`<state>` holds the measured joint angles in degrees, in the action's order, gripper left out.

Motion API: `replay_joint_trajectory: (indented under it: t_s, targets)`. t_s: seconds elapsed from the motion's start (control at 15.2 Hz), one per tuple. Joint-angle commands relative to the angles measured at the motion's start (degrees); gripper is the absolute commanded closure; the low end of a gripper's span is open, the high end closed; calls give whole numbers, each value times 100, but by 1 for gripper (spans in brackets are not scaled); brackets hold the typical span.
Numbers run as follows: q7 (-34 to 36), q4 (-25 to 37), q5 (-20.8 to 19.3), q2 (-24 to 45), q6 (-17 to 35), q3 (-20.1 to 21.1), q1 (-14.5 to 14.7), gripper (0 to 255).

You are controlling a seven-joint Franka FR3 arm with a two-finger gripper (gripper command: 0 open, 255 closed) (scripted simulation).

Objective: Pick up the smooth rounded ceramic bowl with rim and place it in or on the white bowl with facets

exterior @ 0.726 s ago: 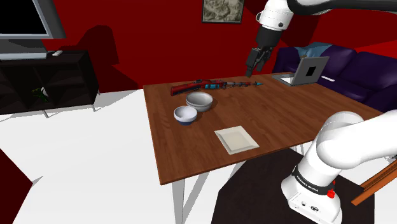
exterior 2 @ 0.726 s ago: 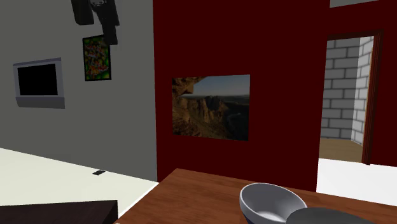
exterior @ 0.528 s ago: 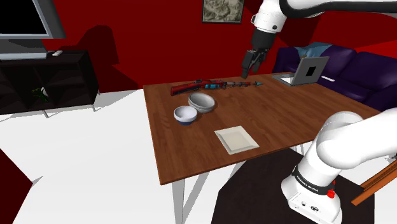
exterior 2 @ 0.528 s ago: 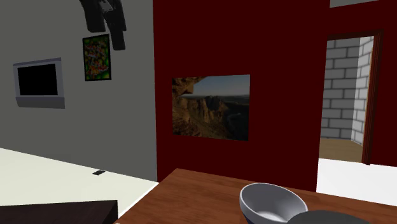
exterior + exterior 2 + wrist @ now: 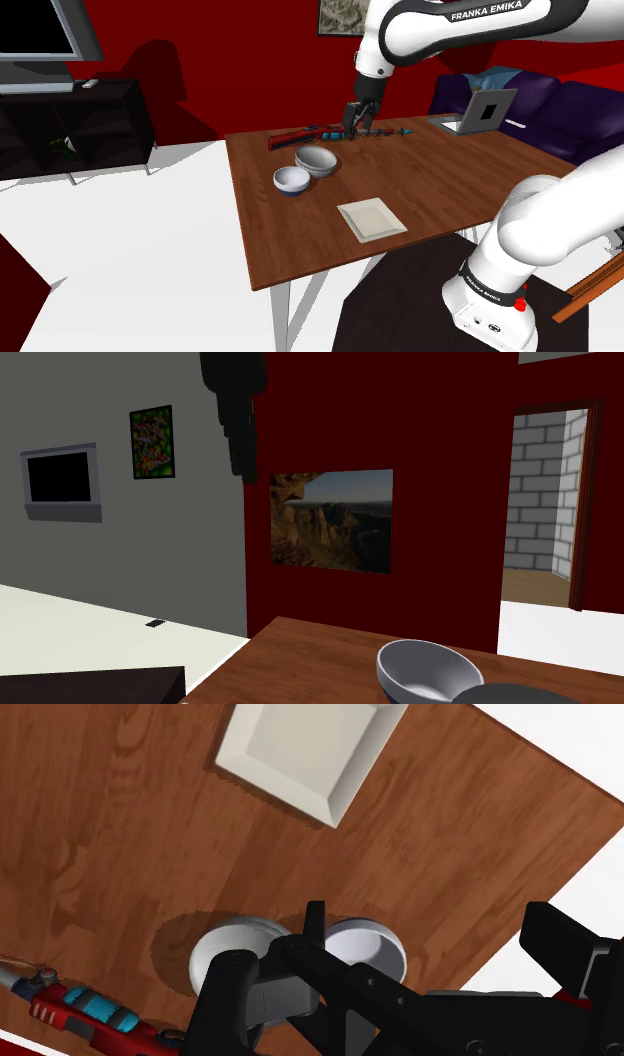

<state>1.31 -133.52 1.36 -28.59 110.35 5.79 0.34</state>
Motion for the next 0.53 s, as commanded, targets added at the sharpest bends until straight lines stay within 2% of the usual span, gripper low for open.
replay_joint_trajectory:
  t_s: [0.0, 0.46]
  targets:
    - [57, 118, -45, 431, 267, 74, -4, 0]
    - [348, 775, -334, 1985, 974, 320, -8, 0]
